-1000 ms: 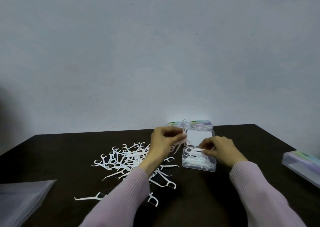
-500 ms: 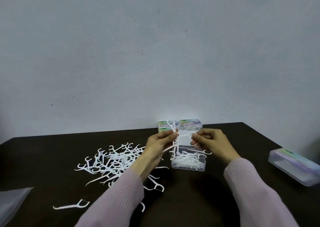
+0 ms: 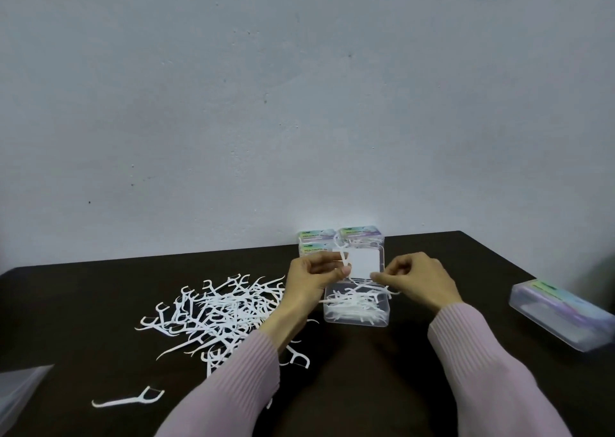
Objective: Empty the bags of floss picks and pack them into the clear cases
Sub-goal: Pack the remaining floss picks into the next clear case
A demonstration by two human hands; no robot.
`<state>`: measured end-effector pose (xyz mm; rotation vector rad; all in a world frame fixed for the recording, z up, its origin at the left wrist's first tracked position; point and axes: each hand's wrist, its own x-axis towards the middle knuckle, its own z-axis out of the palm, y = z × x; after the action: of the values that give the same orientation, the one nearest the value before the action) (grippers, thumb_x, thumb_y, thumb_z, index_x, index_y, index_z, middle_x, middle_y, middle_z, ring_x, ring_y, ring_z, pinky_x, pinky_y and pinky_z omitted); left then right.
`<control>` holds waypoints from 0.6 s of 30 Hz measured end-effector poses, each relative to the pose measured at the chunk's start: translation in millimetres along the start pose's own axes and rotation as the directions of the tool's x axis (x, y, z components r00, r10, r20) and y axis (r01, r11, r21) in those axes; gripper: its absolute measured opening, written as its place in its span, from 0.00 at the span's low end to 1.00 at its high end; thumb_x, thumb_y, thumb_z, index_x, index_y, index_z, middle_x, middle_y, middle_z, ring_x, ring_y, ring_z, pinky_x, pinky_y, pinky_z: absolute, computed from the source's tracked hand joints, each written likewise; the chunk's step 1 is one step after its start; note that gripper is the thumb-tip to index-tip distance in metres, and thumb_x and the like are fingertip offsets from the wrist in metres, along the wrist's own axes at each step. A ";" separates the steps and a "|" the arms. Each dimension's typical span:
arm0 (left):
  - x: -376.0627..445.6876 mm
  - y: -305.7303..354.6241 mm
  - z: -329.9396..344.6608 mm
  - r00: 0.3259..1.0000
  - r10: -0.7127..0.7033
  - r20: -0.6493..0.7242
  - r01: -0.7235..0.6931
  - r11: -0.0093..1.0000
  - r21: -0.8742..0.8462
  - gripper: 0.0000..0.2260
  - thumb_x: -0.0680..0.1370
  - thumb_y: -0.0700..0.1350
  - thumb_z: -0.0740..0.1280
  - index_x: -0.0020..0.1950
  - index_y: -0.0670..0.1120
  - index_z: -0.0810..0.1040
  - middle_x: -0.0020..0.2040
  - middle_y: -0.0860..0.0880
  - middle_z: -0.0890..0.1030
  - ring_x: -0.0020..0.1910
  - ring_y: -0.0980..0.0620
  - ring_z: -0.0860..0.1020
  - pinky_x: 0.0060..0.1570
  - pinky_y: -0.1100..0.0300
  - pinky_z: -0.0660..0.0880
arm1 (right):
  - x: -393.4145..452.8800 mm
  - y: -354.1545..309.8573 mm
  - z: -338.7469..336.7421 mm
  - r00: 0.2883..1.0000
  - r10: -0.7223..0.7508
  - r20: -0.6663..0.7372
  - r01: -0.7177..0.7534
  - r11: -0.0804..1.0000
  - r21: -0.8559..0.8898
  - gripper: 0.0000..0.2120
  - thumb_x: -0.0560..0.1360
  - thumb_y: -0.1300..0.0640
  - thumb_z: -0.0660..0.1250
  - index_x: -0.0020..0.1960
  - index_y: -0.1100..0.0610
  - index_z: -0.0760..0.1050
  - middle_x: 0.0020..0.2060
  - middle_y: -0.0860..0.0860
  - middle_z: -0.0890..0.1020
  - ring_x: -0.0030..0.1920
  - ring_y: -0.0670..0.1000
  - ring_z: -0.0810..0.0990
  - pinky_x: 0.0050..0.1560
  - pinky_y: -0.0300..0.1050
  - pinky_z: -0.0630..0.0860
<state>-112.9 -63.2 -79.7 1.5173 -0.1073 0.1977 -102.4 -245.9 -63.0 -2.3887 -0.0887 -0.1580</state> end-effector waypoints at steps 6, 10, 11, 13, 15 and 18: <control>-1.9 -1.6 3.0 0.991 0.070 0.111 -0.098 0.958 0.271 0.15 0.66 0.34 0.77 0.50 0.46 0.81 0.40 0.51 0.84 0.42 0.56 0.82 0.46 0.63 0.79 | -0.8 -0.1 -4.7 0.998 0.056 -0.004 -0.055 0.986 0.157 0.08 0.72 0.52 0.71 0.45 0.55 0.74 0.41 0.51 0.80 0.39 0.46 0.78 0.39 0.38 0.73; -4.8 1.4 -0.6 0.985 0.102 0.139 -0.150 0.907 0.394 0.14 0.66 0.34 0.77 0.50 0.43 0.82 0.39 0.53 0.83 0.37 0.61 0.80 0.42 0.70 0.76 | -1.9 -2.6 -5.2 0.990 0.076 0.122 -0.104 0.962 0.252 0.06 0.71 0.63 0.70 0.47 0.61 0.77 0.37 0.54 0.82 0.33 0.46 0.80 0.30 0.32 0.74; -5.5 1.7 -1.2 0.983 0.108 0.148 -0.160 0.899 0.407 0.14 0.66 0.34 0.76 0.51 0.42 0.82 0.38 0.52 0.83 0.35 0.61 0.79 0.40 0.70 0.76 | -1.8 -2.3 -5.7 0.993 0.067 0.102 -0.091 0.961 0.261 0.05 0.71 0.65 0.70 0.47 0.61 0.77 0.37 0.54 0.82 0.33 0.46 0.80 0.30 0.32 0.74; -6.0 2.6 -1.6 0.979 0.121 0.162 -0.180 0.886 0.428 0.13 0.68 0.35 0.76 0.51 0.42 0.82 0.38 0.51 0.83 0.32 0.64 0.78 0.38 0.71 0.75 | -1.7 -1.8 -7.0 0.997 0.040 0.059 -0.055 0.963 0.264 0.05 0.71 0.65 0.70 0.46 0.60 0.78 0.37 0.53 0.82 0.36 0.46 0.80 0.33 0.32 0.74; -5.6 4.1 -1.0 0.975 0.135 0.175 -0.199 0.877 0.436 0.12 0.68 0.35 0.75 0.50 0.43 0.82 0.37 0.53 0.82 0.32 0.65 0.78 0.37 0.71 0.74 | -1.9 -2.8 -6.8 0.997 -0.002 0.080 -0.019 0.963 0.268 0.06 0.71 0.66 0.70 0.46 0.59 0.78 0.38 0.53 0.82 0.38 0.46 0.81 0.35 0.32 0.75; -4.8 5.5 0.6 0.971 0.157 0.182 -0.223 0.876 0.428 0.11 0.68 0.36 0.75 0.49 0.45 0.83 0.36 0.54 0.82 0.31 0.65 0.77 0.37 0.71 0.73 | -4.0 -7.4 -3.5 0.989 -0.069 0.132 0.037 0.972 0.232 0.06 0.70 0.65 0.72 0.45 0.57 0.79 0.39 0.51 0.82 0.40 0.43 0.80 0.36 0.30 0.73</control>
<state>-118.7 -63.9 -75.2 1.9830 -0.3471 0.2857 -107.5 -242.9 -56.0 -2.1648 -0.2248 -0.0042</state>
